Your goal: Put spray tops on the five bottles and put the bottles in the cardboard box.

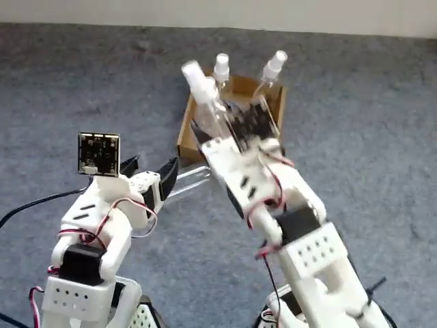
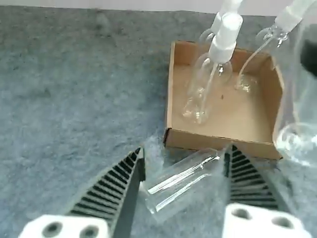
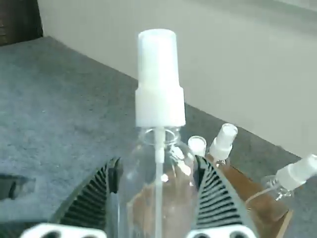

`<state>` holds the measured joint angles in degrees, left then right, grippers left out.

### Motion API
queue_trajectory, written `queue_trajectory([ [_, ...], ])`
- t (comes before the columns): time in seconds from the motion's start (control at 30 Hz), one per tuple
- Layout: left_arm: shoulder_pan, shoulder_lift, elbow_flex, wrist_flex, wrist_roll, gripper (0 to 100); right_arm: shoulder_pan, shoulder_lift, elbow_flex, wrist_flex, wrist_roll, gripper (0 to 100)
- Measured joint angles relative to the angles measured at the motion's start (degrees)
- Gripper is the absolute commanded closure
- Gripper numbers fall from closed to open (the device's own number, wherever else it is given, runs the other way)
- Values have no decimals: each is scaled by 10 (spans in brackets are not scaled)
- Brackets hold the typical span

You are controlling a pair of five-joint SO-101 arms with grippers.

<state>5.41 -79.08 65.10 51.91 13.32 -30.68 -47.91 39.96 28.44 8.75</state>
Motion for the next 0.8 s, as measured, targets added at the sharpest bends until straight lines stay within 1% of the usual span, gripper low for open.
queue_trajectory([
  [0.07,0,1,6,-15,-11,782,0,53,-55,24,-28,995],
  [0.13,0,1,7,-20,-38,780,0,95,-103,49,-62,995],
  [0.23,18,1,7,-22,-48,728,-7,134,-151,63,-91,995],
  [0.3,41,1,7,-22,-49,704,-25,140,-163,70,-96,995],
  [0.4,62,-4,10,-22,-52,702,-53,142,-169,96,-96,995],
  [0.53,61,4,11,-33,-52,702,-91,142,-169,150,-97,995],
  [0.7,53,3,33,-81,-49,702,-97,108,-169,188,-97,995],
  [0.8,49,1,37,-90,-48,702,-99,71,-169,215,-67,995],
])
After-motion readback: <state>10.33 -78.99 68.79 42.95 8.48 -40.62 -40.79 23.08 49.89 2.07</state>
